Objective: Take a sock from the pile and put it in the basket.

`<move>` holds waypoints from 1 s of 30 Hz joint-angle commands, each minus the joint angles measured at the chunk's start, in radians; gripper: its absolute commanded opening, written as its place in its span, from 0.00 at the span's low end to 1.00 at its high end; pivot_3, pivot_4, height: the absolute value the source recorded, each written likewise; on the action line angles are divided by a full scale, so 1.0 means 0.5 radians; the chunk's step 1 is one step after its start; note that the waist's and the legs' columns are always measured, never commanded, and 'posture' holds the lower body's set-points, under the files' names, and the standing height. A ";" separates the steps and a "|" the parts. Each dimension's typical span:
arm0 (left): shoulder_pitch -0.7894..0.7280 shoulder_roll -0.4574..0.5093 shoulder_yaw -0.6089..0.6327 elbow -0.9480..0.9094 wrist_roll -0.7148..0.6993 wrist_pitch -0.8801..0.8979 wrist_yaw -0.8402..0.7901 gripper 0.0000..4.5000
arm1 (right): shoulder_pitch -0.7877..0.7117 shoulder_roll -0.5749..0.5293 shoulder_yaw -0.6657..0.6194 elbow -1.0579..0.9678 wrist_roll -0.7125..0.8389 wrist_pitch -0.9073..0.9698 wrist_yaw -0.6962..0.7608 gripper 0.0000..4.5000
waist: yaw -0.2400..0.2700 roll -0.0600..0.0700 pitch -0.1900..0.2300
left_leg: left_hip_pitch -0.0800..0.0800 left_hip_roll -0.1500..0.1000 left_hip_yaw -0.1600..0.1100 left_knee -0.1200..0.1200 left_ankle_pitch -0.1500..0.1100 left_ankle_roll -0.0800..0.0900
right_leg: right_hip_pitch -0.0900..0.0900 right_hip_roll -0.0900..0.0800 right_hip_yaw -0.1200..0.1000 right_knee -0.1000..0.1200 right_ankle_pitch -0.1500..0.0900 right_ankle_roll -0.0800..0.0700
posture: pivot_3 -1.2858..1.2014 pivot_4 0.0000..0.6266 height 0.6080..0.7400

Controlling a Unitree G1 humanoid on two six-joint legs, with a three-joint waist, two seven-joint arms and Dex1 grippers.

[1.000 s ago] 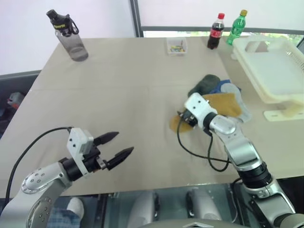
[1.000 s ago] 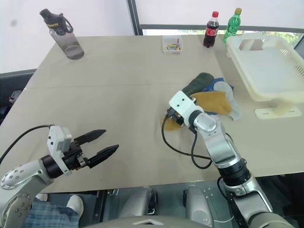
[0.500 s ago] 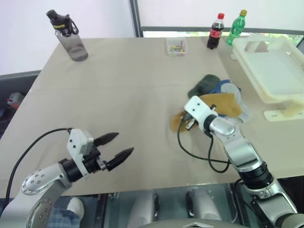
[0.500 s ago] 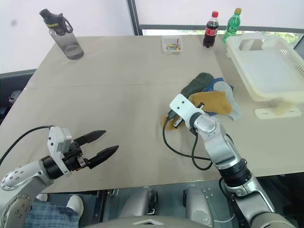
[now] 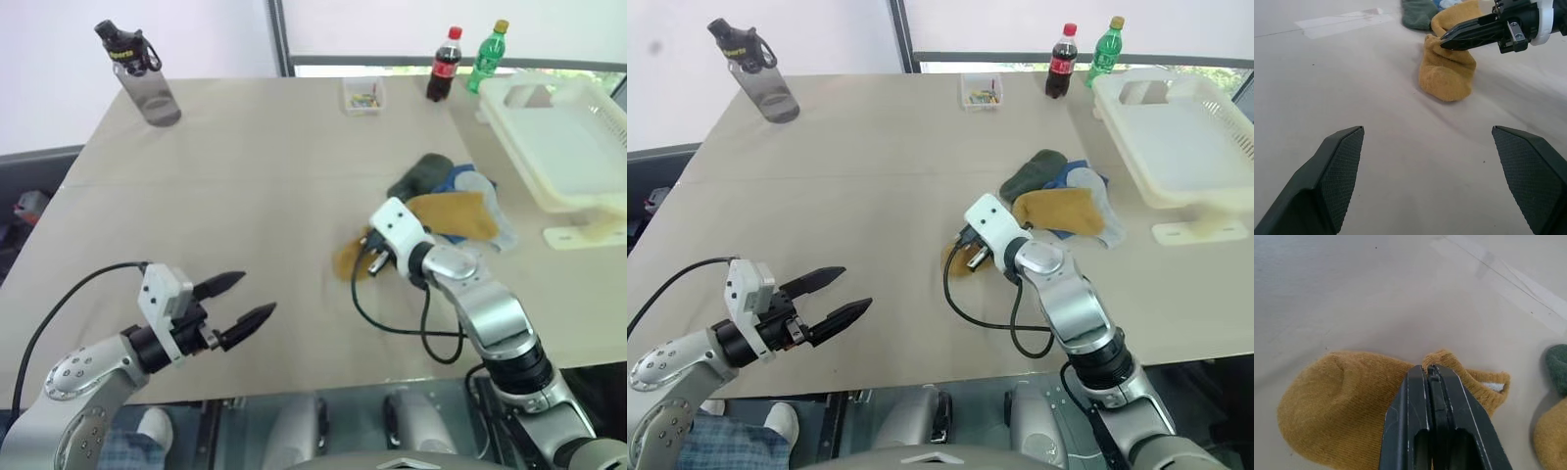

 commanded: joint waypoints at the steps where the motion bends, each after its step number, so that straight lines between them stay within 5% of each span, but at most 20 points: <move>1: 0.008 0.011 0.022 -0.080 -0.021 -0.009 0.009 1.00 | -0.087 -0.002 0.117 -0.036 0.044 0.055 0.044 0.01 | -0.002 0.000 0.000 | 0.000 0.000 0.000 0.000 0.000 0.000 | 0.000 0.000 0.000 0.000 0.000 0.000 | 0.52 0.24 1.00; 14: -0.008 0.037 0.030 -0.076 -0.039 0.003 0.002 1.00 | -0.357 0.605 -0.108 0.290 0.229 0.149 -0.248 0.01 | -0.003 0.000 0.000 | -0.001 0.000 -0.001 -0.002 0.004 -0.008 | -0.003 0.000 -0.001 0.000 0.000 0.000 | 0.52 0.24 1.00; 18: -0.009 0.044 0.044 -0.076 -0.046 0.007 -0.001 1.00 | -0.313 0.593 -0.319 0.078 0.248 0.395 -0.361 0.01 | 0.000 0.000 0.000 | -0.003 -0.002 -0.001 -0.002 0.004 -0.008 | -0.004 -0.002 -0.002 -0.001 0.000 0.000 | 0.52 0.24 1.00; 22: 0.006 0.052 0.058 -0.080 -0.052 0.015 -0.012 1.00 | -0.127 0.303 -0.314 -0.236 0.212 0.597 -0.391 0.01 | 0.002 0.000 0.000 | -0.004 -0.003 -0.002 -0.004 0.004 -0.008 | -0.005 -0.004 -0.002 -0.003 0.000 0.000 | 0.52 0.24 1.00; 30: -0.006 0.083 0.060 -0.050 -0.063 0.019 -0.056 1.00 | 0.228 0.098 -0.403 -0.562 0.283 0.938 -0.454 0.01 | -0.011 0.000 0.000 | -0.003 0.002 0.002 -0.009 0.002 -0.003 | -0.010 0.000 0.004 0.001 -0.001 -0.002 | 0.52 0.24 1.00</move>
